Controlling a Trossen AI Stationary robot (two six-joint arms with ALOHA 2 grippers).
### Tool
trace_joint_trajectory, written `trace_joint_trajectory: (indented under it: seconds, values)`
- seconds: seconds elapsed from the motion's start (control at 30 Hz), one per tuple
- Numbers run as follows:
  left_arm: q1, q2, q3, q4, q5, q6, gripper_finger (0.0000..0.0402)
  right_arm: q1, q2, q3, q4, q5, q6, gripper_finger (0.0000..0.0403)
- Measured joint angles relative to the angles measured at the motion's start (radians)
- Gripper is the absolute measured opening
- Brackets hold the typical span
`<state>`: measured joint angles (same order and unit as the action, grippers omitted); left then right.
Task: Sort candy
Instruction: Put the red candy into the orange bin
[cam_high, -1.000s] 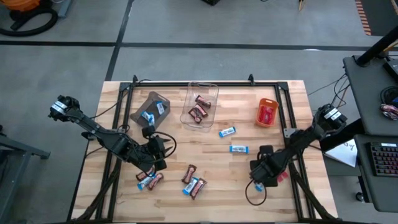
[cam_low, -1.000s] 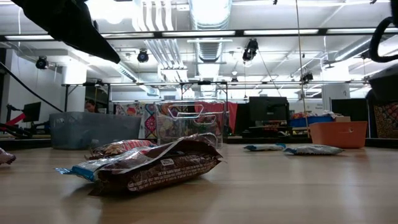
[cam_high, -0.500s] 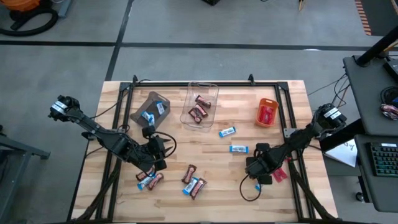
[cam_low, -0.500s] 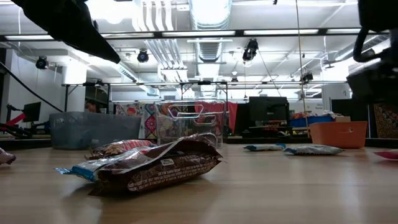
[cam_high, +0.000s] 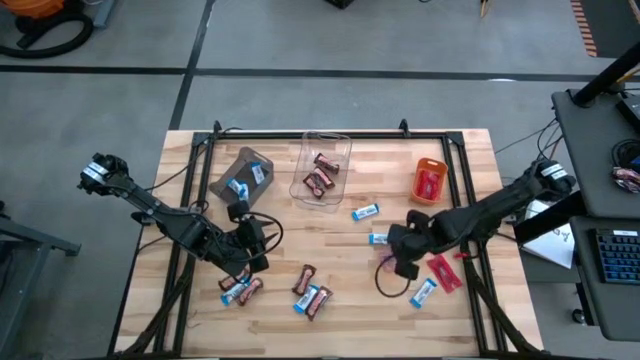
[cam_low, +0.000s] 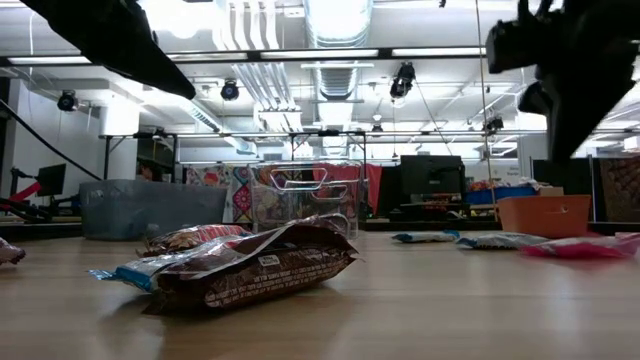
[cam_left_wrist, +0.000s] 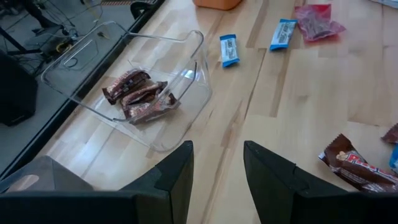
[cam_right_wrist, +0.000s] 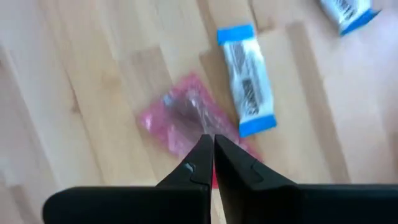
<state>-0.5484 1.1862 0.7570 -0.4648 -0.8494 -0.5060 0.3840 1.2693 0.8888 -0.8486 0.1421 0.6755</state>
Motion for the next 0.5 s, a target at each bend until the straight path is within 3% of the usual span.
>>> trace_joint_trajectory:
  seconds: [0.23, 0.37, 0.5]
  values:
    - [0.0, 0.0, 0.0, 0.0, 0.001, 0.0, 0.0125, 0.004, -0.005, -0.029, 0.133, -0.041, -0.27, 0.0009]
    - [0.0, 0.0, 0.0, 0.0, 0.001, 0.0, 0.0125, 0.003, 0.001, -0.045, 0.167, -0.049, -0.27, 0.0027]
    - [0.0, 0.0, 0.0, 0.002, 0.001, 0.0, 0.0125, 0.003, 0.027, -0.045, 0.152, -0.051, -0.212, 0.0079]
